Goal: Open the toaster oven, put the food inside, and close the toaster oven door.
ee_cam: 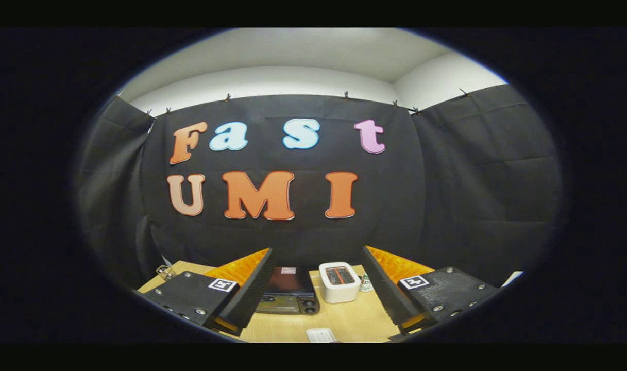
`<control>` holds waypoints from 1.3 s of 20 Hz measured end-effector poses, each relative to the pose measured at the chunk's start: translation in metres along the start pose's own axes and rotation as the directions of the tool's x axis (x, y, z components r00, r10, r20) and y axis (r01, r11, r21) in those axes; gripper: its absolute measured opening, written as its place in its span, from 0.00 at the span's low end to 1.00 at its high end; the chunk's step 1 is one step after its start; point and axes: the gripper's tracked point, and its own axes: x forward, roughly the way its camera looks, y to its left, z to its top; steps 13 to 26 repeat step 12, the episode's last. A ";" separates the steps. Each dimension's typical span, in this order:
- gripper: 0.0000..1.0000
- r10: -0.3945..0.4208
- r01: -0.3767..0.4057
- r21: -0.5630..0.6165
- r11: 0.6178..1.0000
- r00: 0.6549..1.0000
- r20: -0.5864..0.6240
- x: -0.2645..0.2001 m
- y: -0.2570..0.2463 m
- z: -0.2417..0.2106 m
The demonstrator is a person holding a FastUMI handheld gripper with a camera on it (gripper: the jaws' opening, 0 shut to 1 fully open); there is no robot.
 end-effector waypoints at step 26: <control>0.99 0.050 -0.050 0.033 0.998 0.999 0.015 0.005 -0.025 0.002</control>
